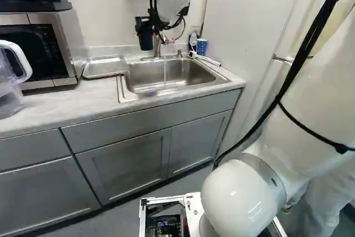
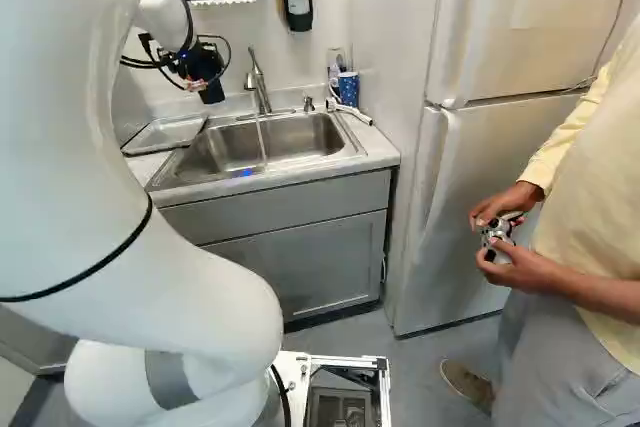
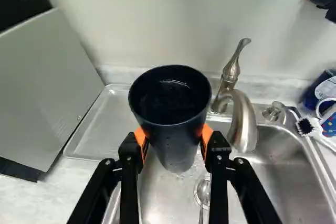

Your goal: Rinse the cup and place it in the tray

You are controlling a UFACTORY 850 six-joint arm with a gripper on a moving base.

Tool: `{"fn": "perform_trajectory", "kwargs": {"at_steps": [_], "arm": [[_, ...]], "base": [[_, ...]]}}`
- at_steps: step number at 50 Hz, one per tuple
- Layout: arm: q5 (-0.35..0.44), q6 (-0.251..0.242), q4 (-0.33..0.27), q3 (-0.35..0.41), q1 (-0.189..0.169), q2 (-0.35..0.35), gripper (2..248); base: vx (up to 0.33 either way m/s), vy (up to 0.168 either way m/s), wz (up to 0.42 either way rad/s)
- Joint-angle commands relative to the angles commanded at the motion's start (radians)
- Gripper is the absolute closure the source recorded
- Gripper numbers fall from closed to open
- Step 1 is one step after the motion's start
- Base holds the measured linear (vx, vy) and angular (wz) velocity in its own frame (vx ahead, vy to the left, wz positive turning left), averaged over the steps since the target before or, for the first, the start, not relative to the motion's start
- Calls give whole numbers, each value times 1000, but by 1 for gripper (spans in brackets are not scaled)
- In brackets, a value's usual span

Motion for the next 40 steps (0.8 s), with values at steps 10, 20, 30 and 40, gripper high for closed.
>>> {"fn": "perform_trajectory", "kwargs": {"at_steps": [10, 20, 30, 40], "arm": [[0, 0, 0, 0, 0, 0, 130], [0, 59, 0, 0, 0, 0, 130], [0, 159, 0, 0, 0, 0, 130], [0, 263, 0, 0, 0, 0, 130]], "base": [[0, 0, 0], [0, 0, 0], [0, 0, 0], [0, 0, 0]]}}
